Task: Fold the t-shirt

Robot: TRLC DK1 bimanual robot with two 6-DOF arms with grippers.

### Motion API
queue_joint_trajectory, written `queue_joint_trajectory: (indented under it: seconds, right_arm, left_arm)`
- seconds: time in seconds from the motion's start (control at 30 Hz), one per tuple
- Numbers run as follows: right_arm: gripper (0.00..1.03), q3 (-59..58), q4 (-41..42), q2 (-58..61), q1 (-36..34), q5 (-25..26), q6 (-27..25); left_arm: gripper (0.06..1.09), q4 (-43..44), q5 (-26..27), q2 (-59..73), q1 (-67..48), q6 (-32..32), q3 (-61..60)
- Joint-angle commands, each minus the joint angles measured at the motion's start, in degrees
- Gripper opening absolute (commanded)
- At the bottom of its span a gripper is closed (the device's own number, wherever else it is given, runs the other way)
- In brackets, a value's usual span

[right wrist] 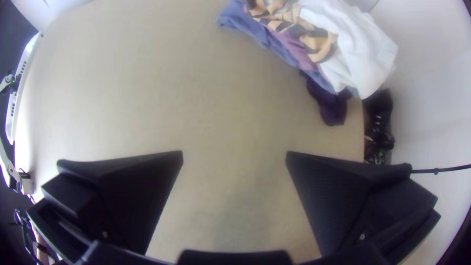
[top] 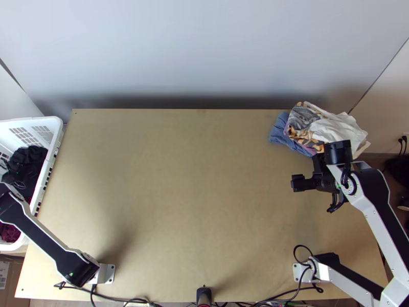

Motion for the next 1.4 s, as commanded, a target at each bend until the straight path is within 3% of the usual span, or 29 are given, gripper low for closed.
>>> queue_joint_trajectory:
  seconds: [0.0, 0.33, 0.37, 0.43, 0.5, 0.6, 0.67, 0.8, 1.37]
  right_arm:
    - [0.98, -0.6, -1.3, 0.0, -2.0, -3.1, 0.0]
    - [0.98, -0.4, -2.3, -0.2, -3.7, -6.2, 0.3]
    - [0.98, -0.4, -2.4, -0.2, -3.9, -6.4, 0.3]
    - [0.98, -0.5, -2.4, -0.2, -4.2, -6.8, 0.3]
    - [0.98, -0.6, -2.4, -0.3, -4.4, -7.3, 0.5]
    - [0.98, -0.5, -2.4, -0.4, -4.6, -7.5, 0.4]
    - [0.98, -0.6, -2.5, -0.5, -4.6, -7.7, 0.5]
    - [0.98, -0.6, -2.5, -0.6, -4.6, -8.0, 0.5]
    - [0.98, -0.3, -1.3, -1.8, -4.7, -10.5, 0.8]
  left_arm:
    - [1.03, 0.6, -0.1, 4.8, -0.9, -0.3, 3.8]
    - [1.01, -0.7, 0.0, 6.7, -1.7, -3.0, 3.4]
    - [0.98, -0.9, 0.0, 6.9, -1.8, -2.9, 3.4]
    - [0.82, -1.5, 0.4, 7.0, -1.8, -2.8, 3.3]
    - [0.57, -1.4, 1.3, 6.9, -1.5, -3.0, 3.3]
    - [0.21, -1.6, 8.1, 6.8, -0.8, -3.0, 3.4]
    - [0.09, -2.4, 10.0, 6.6, -0.6, -3.0, 3.4]
    - [0.09, -3.3, 10.8, 4.5, -0.4, -3.6, 2.9]
    - [0.09, -14.5, 27.5, -20.7, 0.0, -6.5, 1.5]
